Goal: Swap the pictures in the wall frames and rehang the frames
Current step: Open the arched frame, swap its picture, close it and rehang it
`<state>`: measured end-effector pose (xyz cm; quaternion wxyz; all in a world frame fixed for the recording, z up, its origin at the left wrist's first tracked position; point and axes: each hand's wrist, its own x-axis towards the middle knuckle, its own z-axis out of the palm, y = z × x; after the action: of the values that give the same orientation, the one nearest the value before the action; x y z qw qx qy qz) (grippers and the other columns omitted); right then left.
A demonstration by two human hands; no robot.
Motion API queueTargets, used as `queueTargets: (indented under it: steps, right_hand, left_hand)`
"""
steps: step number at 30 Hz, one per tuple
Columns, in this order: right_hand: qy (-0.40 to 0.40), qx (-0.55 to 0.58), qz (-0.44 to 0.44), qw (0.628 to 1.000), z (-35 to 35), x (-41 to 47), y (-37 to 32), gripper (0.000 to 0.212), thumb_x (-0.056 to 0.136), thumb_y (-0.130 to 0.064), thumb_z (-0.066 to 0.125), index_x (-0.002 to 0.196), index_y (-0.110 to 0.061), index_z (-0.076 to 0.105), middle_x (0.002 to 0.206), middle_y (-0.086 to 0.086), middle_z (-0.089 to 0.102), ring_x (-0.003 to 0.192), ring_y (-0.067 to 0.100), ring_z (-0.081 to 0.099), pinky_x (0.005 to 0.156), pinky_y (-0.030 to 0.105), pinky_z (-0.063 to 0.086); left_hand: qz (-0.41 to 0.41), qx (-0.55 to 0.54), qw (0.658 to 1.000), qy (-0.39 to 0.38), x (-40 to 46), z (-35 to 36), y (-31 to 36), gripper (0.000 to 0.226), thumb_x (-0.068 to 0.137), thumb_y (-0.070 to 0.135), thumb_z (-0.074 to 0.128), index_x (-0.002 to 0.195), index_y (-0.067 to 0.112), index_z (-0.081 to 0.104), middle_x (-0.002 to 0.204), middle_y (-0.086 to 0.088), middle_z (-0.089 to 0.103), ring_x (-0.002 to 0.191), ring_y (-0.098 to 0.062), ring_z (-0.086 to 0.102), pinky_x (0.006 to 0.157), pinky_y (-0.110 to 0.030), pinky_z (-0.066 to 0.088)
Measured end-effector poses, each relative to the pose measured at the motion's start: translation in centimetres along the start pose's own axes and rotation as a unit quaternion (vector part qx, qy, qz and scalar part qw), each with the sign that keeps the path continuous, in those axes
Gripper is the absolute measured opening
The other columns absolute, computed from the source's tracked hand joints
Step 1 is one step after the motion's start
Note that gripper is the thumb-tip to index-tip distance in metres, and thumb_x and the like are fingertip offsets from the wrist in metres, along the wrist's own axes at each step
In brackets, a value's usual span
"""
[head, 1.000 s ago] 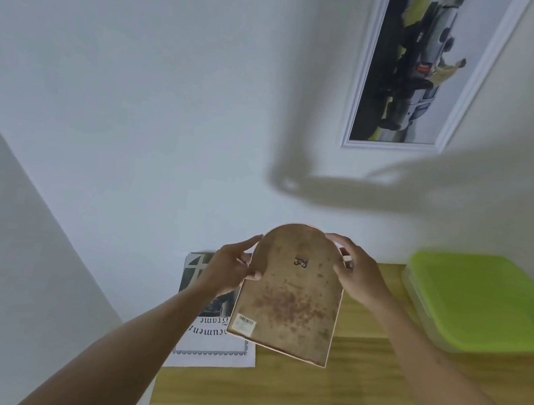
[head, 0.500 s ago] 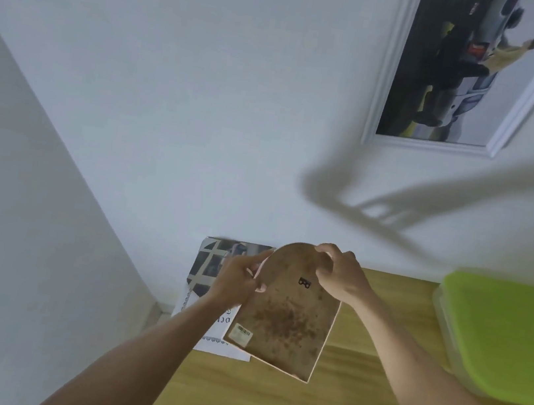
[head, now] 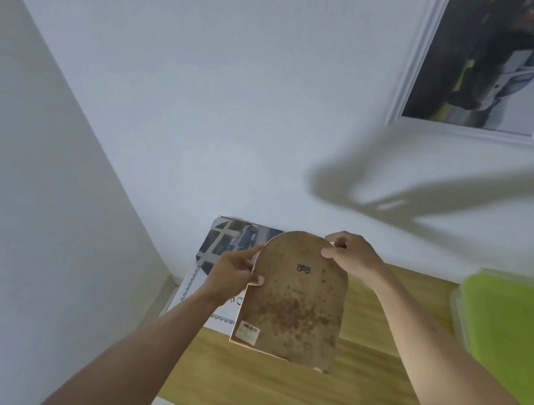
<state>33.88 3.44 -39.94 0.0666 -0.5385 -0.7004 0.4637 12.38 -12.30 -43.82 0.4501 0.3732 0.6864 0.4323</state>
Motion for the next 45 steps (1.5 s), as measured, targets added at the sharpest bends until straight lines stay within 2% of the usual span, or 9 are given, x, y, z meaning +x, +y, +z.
queueTargets:
  steps: [5,11,14,19,23,27,32,39,45]
  right_hand:
    - [-0.023,0.099,0.057,0.993,0.7,-1.4,2.5,0.011,0.084,-0.031,0.071,0.093,-0.024,0.069,0.099,-0.006,0.068,0.095,0.012,0.061,0.099,0.040,0.048]
    - [-0.024,0.215,0.106,0.971,1.5,-2.5,6.0,0.013,0.089,-0.012,0.071,0.101,-0.006,0.074,0.098,0.002,0.078,0.089,0.016,0.075,0.073,0.027,0.056]
    - [0.001,0.240,0.138,0.961,1.9,-2.5,7.3,0.011,0.092,-0.006,0.068,0.100,-0.002,0.073,0.098,0.006,0.078,0.092,0.021,0.074,0.081,0.034,0.058]
    - [0.031,0.300,0.174,0.938,2.1,-2.3,8.9,0.011,0.095,-0.003,0.063,0.102,-0.004,0.071,0.105,0.007,0.075,0.103,0.022,0.068,0.097,0.043,0.053]
    - [0.036,0.308,0.168,0.936,2.4,-2.6,9.7,0.010,0.095,-0.005,0.063,0.104,-0.004,0.068,0.106,0.010,0.074,0.101,0.022,0.068,0.099,0.045,0.050]
    - [0.033,0.266,0.144,0.952,2.7,-2.9,10.6,0.020,0.092,-0.017,0.070,0.112,-0.018,0.065,0.105,0.005,0.076,0.098,0.023,0.072,0.096,0.048,0.054]
    - [-0.002,0.254,0.149,0.956,3.0,-3.7,11.5,0.056,0.090,-0.005,0.069,0.136,-0.032,0.051,0.103,0.002,0.076,0.097,0.020,0.073,0.088,0.044,0.058]
    - [0.059,0.287,0.169,0.941,2.0,-4.2,14.3,0.061,0.097,0.000,0.055,0.146,-0.036,0.044,0.106,0.001,0.075,0.103,0.019,0.068,0.093,0.047,0.055]
    - [0.119,0.310,0.207,0.920,-0.8,-4.8,18.4,0.063,0.101,0.004,0.041,0.150,-0.035,0.038,0.144,0.005,0.054,0.120,0.023,0.058,0.104,0.046,0.048]
  left_hand:
    - [-0.030,-0.064,0.997,0.009,0.7,-0.6,-0.3,0.072,0.077,-0.017,0.069,0.134,0.026,0.055,0.073,-0.003,0.073,0.068,-0.004,0.071,0.053,-0.016,0.053]
    - [-0.083,-0.115,0.990,0.023,2.3,-0.5,-1.3,0.072,0.076,-0.003,0.078,0.139,0.021,0.052,0.088,-0.008,0.076,0.084,-0.016,0.074,0.064,-0.030,0.059]
    - [-0.087,-0.088,0.992,-0.016,2.6,-0.3,-1.4,0.073,0.074,0.013,0.083,0.140,0.023,0.053,0.108,-0.004,0.075,0.101,-0.021,0.071,0.088,-0.046,0.056]
    - [-0.129,-0.033,0.986,-0.100,1.9,0.0,-1.5,0.081,0.082,-0.006,0.068,0.137,0.049,0.045,0.110,-0.006,0.073,0.106,-0.022,0.068,0.081,-0.040,0.053]
    - [-0.153,-0.026,0.984,-0.084,2.0,-0.1,-2.3,0.080,0.083,-0.010,0.064,0.144,0.038,0.043,0.104,-0.024,0.069,0.103,-0.025,0.067,0.075,-0.039,0.053]
    - [-0.155,-0.028,0.987,-0.045,1.6,0.1,-2.8,0.078,0.080,-0.013,0.066,0.143,0.030,0.047,0.092,-0.023,0.069,0.089,-0.014,0.067,0.095,-0.041,0.047]
    - [-0.161,-0.032,0.986,-0.025,1.1,0.7,-3.2,0.077,0.080,-0.014,0.066,0.142,0.028,0.050,0.090,-0.017,0.063,0.082,-0.016,0.063,0.065,-0.021,0.041]
    - [-0.174,-0.033,0.984,-0.009,0.5,1.6,-2.7,0.074,0.082,-0.015,0.062,0.140,0.029,0.051,0.087,-0.006,0.075,0.089,-0.015,0.064,0.060,-0.023,0.045]
    - [-0.186,-0.024,0.982,-0.004,0.4,2.0,-2.8,0.072,0.084,-0.015,0.060,0.142,0.028,0.050,0.094,-0.008,0.074,0.089,-0.013,0.061,0.061,-0.024,0.043]
